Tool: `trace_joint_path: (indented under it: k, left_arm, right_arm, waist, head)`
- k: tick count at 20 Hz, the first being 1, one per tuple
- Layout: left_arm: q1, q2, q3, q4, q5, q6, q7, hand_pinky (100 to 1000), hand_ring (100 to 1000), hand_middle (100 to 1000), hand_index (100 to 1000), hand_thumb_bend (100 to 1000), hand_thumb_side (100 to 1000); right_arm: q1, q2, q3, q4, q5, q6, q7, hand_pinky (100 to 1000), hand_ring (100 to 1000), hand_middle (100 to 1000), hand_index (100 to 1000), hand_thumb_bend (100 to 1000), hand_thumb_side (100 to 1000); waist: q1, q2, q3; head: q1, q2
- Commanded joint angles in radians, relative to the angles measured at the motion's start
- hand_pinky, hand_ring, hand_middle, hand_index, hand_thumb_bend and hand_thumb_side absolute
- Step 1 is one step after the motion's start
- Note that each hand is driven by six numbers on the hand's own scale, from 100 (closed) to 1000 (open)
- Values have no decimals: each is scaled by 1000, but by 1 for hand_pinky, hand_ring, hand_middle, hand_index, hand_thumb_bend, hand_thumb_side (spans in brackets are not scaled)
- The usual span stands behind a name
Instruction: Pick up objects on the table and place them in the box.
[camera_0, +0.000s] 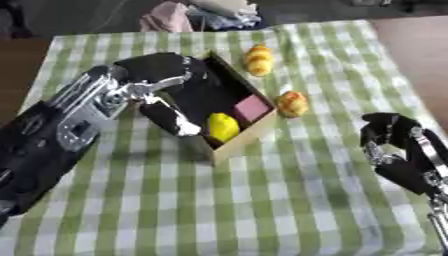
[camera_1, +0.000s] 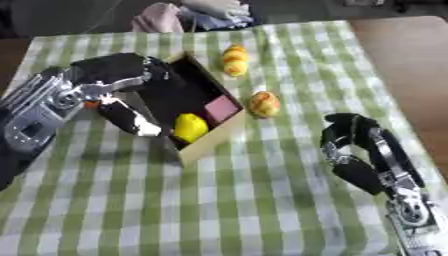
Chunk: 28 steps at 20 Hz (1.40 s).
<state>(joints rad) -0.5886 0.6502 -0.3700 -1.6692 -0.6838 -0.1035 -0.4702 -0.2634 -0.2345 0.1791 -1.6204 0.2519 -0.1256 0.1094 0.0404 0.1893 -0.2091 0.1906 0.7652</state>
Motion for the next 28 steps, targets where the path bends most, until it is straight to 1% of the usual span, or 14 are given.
trace_joint_path:
  k: [1,4,8,10,13,14,19,21,23,28]
  left_arm:
    - [-5,38,45,-35,0,12,16,750,693,733,865,457,520]
    - [10,74,90,-62,17,36,34,751,691,729,859,436,478]
    - [37,141,157,-65,21,80,54,755,699,735,859,455,432]
    - [48,169,186,-34,7,103,58,755,701,735,857,469,418]
    - [56,190,218,59,-26,134,54,754,700,728,852,499,396]
    - [54,193,224,89,-41,137,54,755,701,728,851,509,382]
    - [34,175,248,272,-137,153,44,752,699,722,838,486,287]
    - [22,161,254,333,-170,152,48,749,697,719,836,483,289]
    - [7,146,258,383,-200,152,65,748,697,718,832,486,261]
    - [-21,112,253,467,-254,143,111,748,699,725,836,487,264]
  right_arm:
    - [-8,-10,-9,-7,-6,3,-3,552,602,578,756,100,376]
    - [-7,-12,-11,-6,-5,3,-5,552,602,578,756,100,379]
    - [-7,-14,-13,-6,-3,3,-7,552,602,578,756,100,377]
    - [-6,-15,-13,-5,-3,4,-8,552,602,578,756,100,377]
    - [-7,-16,-14,-6,-3,3,-8,552,602,577,756,100,379]
    - [-7,-16,-14,-6,-2,3,-8,552,602,577,756,100,380]
    - [-6,-16,-14,-5,-2,4,-8,552,602,577,756,100,378]
    - [-7,-17,-14,-5,-2,3,-7,552,602,577,756,100,380]
    - [-8,-17,-13,-5,-2,3,-6,552,602,577,756,100,381]
    - [-10,-16,-11,-5,-3,3,-2,552,602,577,756,100,377]
  waist:
    - [1,-13,4]
    - [1,-14,10]
    - [1,-15,15]
    - [2,-15,16]
    - [3,-16,17]
    - [3,-16,17]
    - [3,-17,16]
    - [1,-18,16]
    - [1,-18,15]
    - [-1,-17,8]
  head:
    - [-7,5]
    - [-12,5]
    - [-17,5]
    - [-18,5]
    - [-20,5]
    - [-21,5]
    - [-26,5]
    - [-28,5]
    - [-27,5]
    - [-25,5]
